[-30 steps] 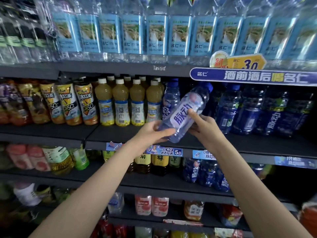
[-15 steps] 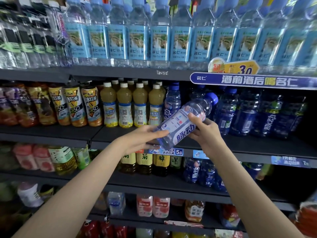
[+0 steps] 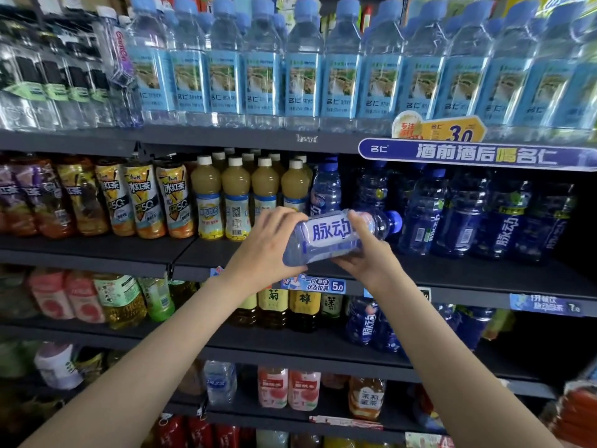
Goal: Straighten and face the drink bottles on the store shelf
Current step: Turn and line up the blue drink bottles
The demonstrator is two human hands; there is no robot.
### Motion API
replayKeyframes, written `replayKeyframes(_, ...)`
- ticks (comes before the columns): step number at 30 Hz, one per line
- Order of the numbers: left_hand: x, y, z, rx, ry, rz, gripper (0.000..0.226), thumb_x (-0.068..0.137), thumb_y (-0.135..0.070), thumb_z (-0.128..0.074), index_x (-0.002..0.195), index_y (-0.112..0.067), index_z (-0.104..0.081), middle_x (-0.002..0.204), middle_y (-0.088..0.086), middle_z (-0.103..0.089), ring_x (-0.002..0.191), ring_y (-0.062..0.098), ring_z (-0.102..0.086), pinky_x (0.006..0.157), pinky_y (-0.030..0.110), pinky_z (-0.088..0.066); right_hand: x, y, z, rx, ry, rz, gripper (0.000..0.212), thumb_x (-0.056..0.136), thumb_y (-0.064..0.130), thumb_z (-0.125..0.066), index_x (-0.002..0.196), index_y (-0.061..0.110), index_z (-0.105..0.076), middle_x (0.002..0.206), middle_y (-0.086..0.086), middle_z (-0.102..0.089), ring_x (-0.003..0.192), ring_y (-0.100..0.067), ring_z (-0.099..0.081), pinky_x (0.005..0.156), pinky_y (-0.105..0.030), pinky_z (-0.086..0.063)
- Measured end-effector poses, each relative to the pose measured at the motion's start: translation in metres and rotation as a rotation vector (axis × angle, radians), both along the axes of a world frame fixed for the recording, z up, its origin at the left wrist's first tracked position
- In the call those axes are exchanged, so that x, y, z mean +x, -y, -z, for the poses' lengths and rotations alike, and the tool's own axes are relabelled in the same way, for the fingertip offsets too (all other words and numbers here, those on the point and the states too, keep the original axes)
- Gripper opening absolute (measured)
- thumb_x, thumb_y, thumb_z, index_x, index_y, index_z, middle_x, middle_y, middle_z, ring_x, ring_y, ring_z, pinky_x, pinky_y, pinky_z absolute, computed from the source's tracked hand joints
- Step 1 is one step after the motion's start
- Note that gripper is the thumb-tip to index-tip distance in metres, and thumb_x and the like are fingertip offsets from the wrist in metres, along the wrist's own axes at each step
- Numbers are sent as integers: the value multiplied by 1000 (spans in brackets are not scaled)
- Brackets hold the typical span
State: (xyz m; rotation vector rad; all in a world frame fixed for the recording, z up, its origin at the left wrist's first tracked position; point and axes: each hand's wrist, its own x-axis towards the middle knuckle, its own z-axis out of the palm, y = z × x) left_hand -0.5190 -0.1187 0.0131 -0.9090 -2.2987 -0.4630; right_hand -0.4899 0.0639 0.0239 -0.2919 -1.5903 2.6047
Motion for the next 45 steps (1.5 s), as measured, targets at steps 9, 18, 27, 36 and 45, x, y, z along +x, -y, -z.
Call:
replayKeyframes(9, -6, 6, -11, 394, 1060, 167, 63, 73, -36, -76, 128, -28, -47, 122, -11, -60, 107, 2, -57, 99, 29, -44, -3, -14, -4, 236, -231, -53, 75, 69, 29, -77, 130, -2, -46, 107, -12, -69, 87, -19, -70, 71, -28, -57)
replayKeyframes(18, -13, -14, 20, 72, -243, -189, 81, 50, -24, -88, 116, -9, -42, 104, 12, -56, 95, 22, -40, 79, 34, -43, -3, -8, 16, 104, -263, -103, 28, 83, 22, -67, 109, 12, -62, 110, -7, -70, 104, -21, -66, 84, -31, -56)
replayKeyframes(27, -23, -31, 24, 195, 252, -18, 89, 67, -37, -81, 137, -8, -34, 136, 6, -41, 127, 20, -37, 101, 17, -22, -16, -27, 7, 620, -470, -2, 44, 68, 4, -81, 105, 12, -59, 98, 3, -70, 86, -3, -67, 74, -15, -50)
replayKeyframes(36, -31, -46, 27, 468, 398, 101, 82, 68, -26, -82, 135, -11, -37, 127, 1, -54, 113, 13, -51, 82, 11, -37, -34, -21, 7, 983, -650, -28, 78, 61, 10, -87, 126, 25, -46, 118, 9, -61, 108, -7, -60, 93, -29, -51)
replayKeyframes(45, -59, -41, 36, 533, 557, -17, 74, 62, -26, -86, 124, -15, -47, 105, -14, -57, 99, 5, -57, 71, 0, -38, -70, -17, 24, 980, -538, -136, 74, 69, 19, -84, 132, 17, -45, 114, 15, -55, 102, -1, -55, 84, -7, -43)
